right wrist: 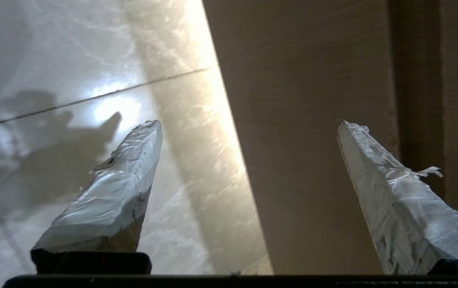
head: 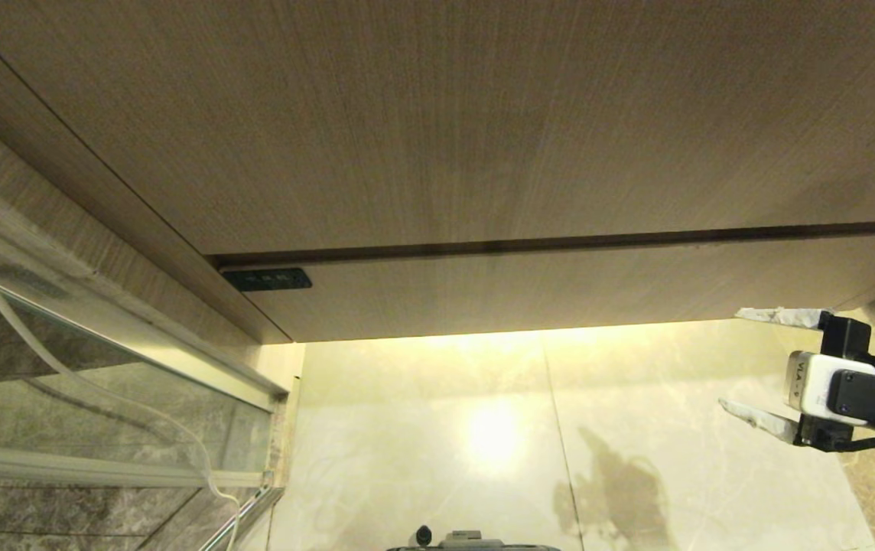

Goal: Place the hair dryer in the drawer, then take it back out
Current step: Pull open the drawer

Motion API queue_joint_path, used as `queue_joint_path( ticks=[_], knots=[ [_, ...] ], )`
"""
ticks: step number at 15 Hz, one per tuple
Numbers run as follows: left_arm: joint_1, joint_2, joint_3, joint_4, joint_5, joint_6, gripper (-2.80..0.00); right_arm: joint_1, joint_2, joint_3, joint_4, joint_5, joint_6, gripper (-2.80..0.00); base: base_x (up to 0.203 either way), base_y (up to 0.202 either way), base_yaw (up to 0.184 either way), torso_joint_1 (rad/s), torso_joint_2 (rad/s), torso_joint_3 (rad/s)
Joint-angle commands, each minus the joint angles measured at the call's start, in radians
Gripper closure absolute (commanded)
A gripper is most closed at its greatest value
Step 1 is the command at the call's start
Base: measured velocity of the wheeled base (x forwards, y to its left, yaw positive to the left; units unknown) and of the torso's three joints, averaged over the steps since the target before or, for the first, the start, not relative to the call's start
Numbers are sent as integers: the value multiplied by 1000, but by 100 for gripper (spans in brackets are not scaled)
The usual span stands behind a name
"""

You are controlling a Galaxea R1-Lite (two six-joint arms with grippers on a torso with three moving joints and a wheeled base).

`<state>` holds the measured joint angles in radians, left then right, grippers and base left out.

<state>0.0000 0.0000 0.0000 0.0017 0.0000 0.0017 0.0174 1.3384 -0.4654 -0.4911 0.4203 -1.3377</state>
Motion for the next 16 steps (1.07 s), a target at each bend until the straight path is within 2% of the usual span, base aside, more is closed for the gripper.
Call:
queue_joint_path(
  ticks=[1, 3, 8, 16],
  knots=[
    [0, 0, 0, 0, 0, 0, 0, -21, 63, 28, -98, 32, -12, -280, 0, 0, 0, 0, 0, 0],
    [0, -2, 1, 0, 0, 0, 0, -37, 107, 10, -111, 40, -12, -280, 0, 0, 0, 0, 0, 0],
    [0, 0, 0, 0, 0, 0, 0, -48, 224, -48, -276, 41, -2, -280, 0, 0, 0, 0, 0, 0],
    [0, -1, 0, 0, 0, 0, 0, -60, 310, -168, -296, 43, 6, -280, 0, 0, 0, 0, 0, 0]
  ],
)
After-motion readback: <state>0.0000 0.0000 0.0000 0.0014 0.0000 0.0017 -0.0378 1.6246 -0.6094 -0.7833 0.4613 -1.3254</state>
